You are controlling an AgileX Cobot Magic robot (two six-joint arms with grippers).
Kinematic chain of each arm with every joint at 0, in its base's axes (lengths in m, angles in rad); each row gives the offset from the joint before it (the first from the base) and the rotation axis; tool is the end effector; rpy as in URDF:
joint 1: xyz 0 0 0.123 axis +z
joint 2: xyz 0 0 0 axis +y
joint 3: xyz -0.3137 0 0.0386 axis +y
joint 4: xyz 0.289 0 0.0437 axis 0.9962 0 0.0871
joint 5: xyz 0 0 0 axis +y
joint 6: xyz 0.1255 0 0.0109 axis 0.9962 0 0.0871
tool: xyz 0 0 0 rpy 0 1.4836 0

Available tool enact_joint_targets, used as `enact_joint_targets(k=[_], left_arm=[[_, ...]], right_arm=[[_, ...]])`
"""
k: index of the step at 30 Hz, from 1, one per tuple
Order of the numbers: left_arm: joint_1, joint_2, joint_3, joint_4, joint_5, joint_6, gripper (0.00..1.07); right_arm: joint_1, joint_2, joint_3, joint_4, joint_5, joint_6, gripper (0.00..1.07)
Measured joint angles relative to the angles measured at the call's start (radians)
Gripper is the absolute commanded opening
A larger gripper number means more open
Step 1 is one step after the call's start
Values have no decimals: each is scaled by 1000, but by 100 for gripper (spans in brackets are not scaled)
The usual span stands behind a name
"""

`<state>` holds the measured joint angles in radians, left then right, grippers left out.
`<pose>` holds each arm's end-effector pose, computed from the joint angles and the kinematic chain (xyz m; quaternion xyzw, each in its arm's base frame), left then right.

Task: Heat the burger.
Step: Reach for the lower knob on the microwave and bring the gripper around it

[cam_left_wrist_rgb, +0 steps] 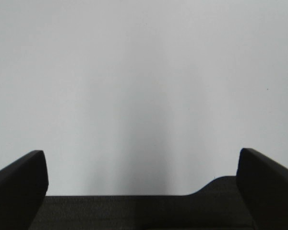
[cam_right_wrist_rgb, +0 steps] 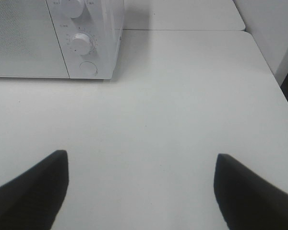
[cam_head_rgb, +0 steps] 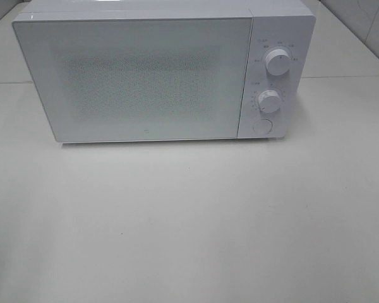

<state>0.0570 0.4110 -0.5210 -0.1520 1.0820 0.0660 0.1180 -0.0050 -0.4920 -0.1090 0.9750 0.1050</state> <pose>0.0906 -0.0117 0.2626 -0.0068 0.9391 -0.0544 0.3393 0.0365 -0.0071 0.2887 -0.0057 0.8297 0.0077 0.5581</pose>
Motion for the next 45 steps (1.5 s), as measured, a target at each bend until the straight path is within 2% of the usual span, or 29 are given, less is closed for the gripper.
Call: enact_joint_targets(k=[2, 5, 8, 10, 13, 45], left_arm=[[0, -83, 0, 2, 0, 0, 100], [0, -107, 0, 3, 0, 0, 100], [0, -198, 0, 3, 0, 0, 100], [0, -333, 0, 3, 0, 0, 100], [0, -399, 2, 3, 1, 0, 100], [0, -416, 5, 13, 1, 0, 100]], right_arm=[[0, 0, 0, 0, 0, 0, 75], [0, 0, 0, 0, 0, 0, 75], [0, 0, 0, 0, 0, 0, 75], [0, 0, 0, 0, 0, 0, 75], [0, 0, 0, 0, 0, 0, 75], [0, 0, 0, 0, 0, 0, 75]])
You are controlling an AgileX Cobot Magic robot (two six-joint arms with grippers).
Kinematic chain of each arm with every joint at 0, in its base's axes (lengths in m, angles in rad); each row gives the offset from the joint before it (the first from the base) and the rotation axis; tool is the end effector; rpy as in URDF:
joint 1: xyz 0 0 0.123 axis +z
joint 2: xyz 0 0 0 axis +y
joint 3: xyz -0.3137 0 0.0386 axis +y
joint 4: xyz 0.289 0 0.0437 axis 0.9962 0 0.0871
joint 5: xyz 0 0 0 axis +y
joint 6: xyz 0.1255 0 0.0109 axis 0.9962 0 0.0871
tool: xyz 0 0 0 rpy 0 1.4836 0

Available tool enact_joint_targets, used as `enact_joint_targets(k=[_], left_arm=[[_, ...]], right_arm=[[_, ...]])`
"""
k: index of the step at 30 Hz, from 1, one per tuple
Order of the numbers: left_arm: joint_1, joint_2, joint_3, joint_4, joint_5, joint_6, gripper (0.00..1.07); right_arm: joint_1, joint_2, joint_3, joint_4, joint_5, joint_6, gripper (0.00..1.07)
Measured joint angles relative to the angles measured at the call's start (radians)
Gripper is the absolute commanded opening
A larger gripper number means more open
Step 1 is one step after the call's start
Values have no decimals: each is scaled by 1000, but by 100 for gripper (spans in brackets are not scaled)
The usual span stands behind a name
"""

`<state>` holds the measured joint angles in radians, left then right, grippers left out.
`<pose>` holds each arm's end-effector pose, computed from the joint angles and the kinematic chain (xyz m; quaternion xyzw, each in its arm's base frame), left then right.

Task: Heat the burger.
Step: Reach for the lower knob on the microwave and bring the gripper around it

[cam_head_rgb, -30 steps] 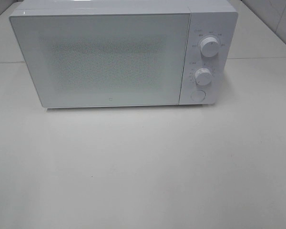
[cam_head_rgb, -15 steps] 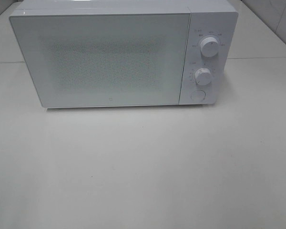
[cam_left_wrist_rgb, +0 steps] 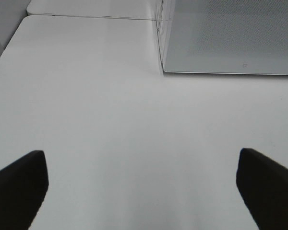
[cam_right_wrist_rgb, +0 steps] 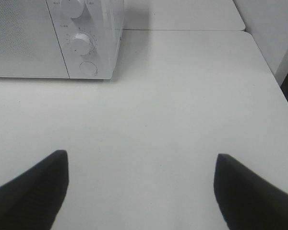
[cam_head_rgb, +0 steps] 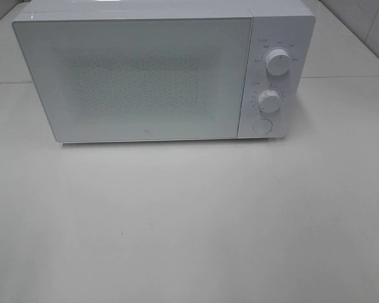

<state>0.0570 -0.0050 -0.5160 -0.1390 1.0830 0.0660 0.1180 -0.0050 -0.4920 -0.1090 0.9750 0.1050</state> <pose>0.0272 -0.0139 0.2850 0.0080 0.8515 -0.0372 0.5230 0.0365 -0.0071 0.2887 -0.0057 0.8297 0.0077 0.5581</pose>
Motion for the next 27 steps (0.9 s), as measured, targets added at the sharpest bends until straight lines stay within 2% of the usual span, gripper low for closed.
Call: enact_joint_targets(k=[17, 23, 27], left_arm=[[0, 0, 0, 0, 0, 0, 100], [0, 0, 0, 0, 0, 0, 100], [0, 0, 0, 0, 0, 0, 100]], right_arm=[[0, 23, -11, 0, -11, 5, 76], [0, 184, -25, 0, -170, 11, 84], [0, 283, -25, -1, -262, 9, 85]])
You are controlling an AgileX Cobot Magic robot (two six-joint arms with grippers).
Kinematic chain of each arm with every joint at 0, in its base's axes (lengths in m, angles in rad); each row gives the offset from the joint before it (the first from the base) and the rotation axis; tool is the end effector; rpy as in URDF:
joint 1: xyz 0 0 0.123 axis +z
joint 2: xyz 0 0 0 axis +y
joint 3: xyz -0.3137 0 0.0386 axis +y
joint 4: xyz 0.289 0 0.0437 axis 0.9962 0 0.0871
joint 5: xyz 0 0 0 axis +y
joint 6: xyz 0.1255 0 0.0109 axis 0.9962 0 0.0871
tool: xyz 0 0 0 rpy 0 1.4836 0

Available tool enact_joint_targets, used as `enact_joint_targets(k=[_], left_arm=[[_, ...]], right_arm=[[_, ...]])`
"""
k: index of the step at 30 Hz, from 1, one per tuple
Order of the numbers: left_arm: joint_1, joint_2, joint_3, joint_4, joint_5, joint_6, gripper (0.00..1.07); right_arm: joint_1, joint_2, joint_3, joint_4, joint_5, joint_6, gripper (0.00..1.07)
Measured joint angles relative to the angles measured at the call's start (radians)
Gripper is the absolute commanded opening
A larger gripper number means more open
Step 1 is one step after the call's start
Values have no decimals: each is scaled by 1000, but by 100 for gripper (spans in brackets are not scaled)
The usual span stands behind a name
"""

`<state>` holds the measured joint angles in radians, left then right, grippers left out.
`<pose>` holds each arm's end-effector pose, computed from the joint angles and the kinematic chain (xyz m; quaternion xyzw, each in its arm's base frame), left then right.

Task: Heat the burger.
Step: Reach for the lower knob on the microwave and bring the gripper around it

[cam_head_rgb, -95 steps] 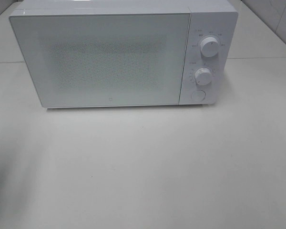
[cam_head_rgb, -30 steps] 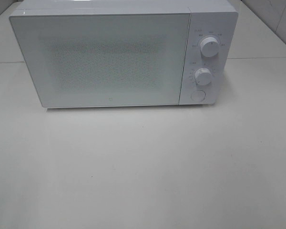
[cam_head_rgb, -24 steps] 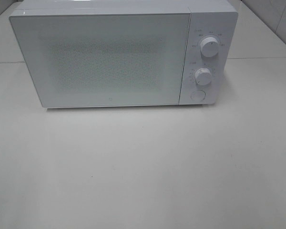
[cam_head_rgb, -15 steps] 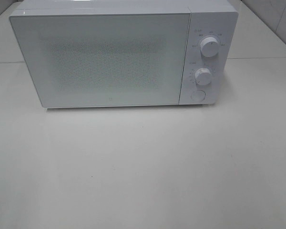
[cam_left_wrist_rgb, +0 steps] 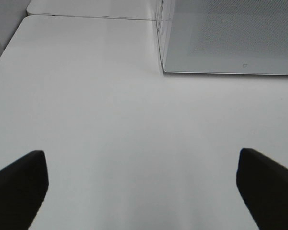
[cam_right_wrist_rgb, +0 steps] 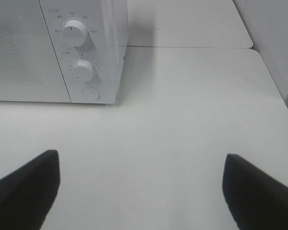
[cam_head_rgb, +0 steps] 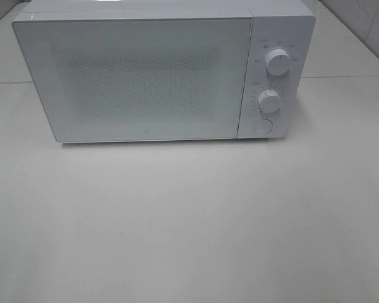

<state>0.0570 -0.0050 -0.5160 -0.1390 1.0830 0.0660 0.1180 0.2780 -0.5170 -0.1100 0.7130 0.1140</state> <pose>0.0272 -0.0139 0.2850 0.0080 0.8515 -0.0372 0.5230 0.0963 0.0023 0.3100 -0.0161 0.8285 0.0118 0.5596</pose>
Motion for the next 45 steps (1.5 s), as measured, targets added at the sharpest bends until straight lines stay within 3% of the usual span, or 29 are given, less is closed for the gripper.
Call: enact_joint_targets(k=[20, 45], left_arm=[[0, 0, 0, 0, 0, 0, 100], [0, 0, 0, 0, 0, 0, 100]], right_arm=[[0, 358, 113, -27, -642, -14, 79], [0, 790, 160, -72, -1169, -61, 76]])
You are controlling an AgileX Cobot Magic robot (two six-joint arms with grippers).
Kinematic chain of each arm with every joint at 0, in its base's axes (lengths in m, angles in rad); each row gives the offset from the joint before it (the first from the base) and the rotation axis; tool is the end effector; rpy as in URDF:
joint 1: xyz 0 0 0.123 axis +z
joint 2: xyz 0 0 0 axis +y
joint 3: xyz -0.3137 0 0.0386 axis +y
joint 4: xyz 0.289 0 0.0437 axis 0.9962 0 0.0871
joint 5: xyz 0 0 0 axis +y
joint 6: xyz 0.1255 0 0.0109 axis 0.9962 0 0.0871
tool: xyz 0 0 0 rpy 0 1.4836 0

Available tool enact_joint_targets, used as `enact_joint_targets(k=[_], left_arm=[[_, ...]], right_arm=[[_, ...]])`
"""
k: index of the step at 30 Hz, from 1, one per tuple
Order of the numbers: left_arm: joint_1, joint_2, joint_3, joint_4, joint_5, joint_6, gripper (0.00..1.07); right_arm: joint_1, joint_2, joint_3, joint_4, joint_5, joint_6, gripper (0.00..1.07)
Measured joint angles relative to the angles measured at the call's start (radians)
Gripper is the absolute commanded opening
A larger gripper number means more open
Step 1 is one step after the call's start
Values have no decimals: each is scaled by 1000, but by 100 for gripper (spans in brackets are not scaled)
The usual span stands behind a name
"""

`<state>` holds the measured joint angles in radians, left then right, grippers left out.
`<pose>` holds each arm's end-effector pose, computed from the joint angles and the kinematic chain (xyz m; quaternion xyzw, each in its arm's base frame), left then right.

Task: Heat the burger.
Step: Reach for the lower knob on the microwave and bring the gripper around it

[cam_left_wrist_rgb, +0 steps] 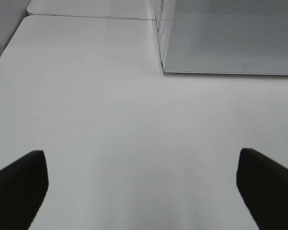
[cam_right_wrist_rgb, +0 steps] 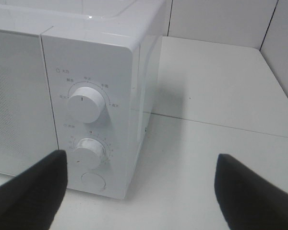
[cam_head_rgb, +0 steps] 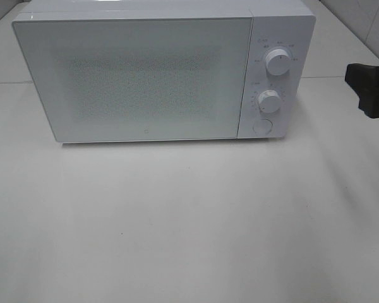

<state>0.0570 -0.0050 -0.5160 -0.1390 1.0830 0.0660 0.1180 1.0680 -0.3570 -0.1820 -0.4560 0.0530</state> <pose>0.0272 -0.0139 0.2850 0.0080 0.8515 -0.0372 0.5230 0.2509 0.0398 0.2391 -0.1128 0.7575 0.0329 0.6422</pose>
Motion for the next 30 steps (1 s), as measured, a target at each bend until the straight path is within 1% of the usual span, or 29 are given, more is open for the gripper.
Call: enact_joint_targets(k=[5, 6, 7, 8, 9, 10, 11, 12, 13, 14, 15, 16, 17, 18, 19, 20, 21, 22, 23, 25, 26, 28, 29, 30], left_arm=[[0, 0, 0, 0, 0, 0, 100], [0, 0, 0, 0, 0, 0, 100], [0, 0, 0, 0, 0, 0, 100], [0, 0, 0, 0, 0, 0, 100], [0, 0, 0, 0, 0, 0, 100], [0, 0, 0, 0, 0, 0, 100], [0, 0, 0, 0, 0, 0, 100], [0, 0, 0, 0, 0, 0, 100], [0, 0, 0, 0, 0, 0, 100], [0, 0, 0, 0, 0, 0, 100], [0, 0, 0, 0, 0, 0, 100], [0, 0, 0, 0, 0, 0, 100], [0, 0, 0, 0, 0, 0, 100], [0, 0, 0, 0, 0, 0, 100], [0, 0, 0, 0, 0, 0, 100], [0, 0, 0, 0, 0, 0, 100], [0, 0, 0, 0, 0, 0, 100], [0, 0, 0, 0, 0, 0, 100], [0, 0, 0, 0, 0, 0, 100], [0, 0, 0, 0, 0, 0, 100], [0, 0, 0, 0, 0, 0, 100], [0, 0, 0, 0, 0, 0, 100], [0, 0, 0, 0, 0, 0, 100], [0, 0, 0, 0, 0, 0, 100]], right_arm=[[0, 77, 0, 3, -82, -39, 76], [0, 117, 0, 28, -123, -69, 76], [0, 117, 0, 28, -123, -69, 76], [0, 149, 0, 74, -163, -107, 76], [0, 149, 0, 74, -163, -107, 76], [0, 164, 0, 103, -184, -131, 76], [12, 191, 0, 169, -223, -185, 76], [12, 191, 0, 169, -223, -185, 76], [42, 212, 0, 231, -264, -245, 76], [65, 223, 0, 267, -282, -278, 76], [65, 223, 0, 267, -282, -278, 76], [111, 242, 0, 335, -308, -336, 76], [137, 252, 0, 372, -325, -366, 76], [137, 252, 0, 372, -325, -366, 76], [186, 274, 0, 438, -355, -413, 76], [207, 287, 0, 465, -377, -431, 76], [207, 287, 0, 465, -377, -431, 76], [240, 310, -1, 499, -418, -452, 76], [240, 310, -1, 499, -418, -452, 76], [287, 343, -1, 542, -478, -457, 76], [287, 343, -1, 542, -478, -457, 76], [337, 369, -1, 579, -526, -461, 76], [337, 369, -1, 579, -526, -461, 76], [374, 389, -1, 609, -552, -462, 76]])
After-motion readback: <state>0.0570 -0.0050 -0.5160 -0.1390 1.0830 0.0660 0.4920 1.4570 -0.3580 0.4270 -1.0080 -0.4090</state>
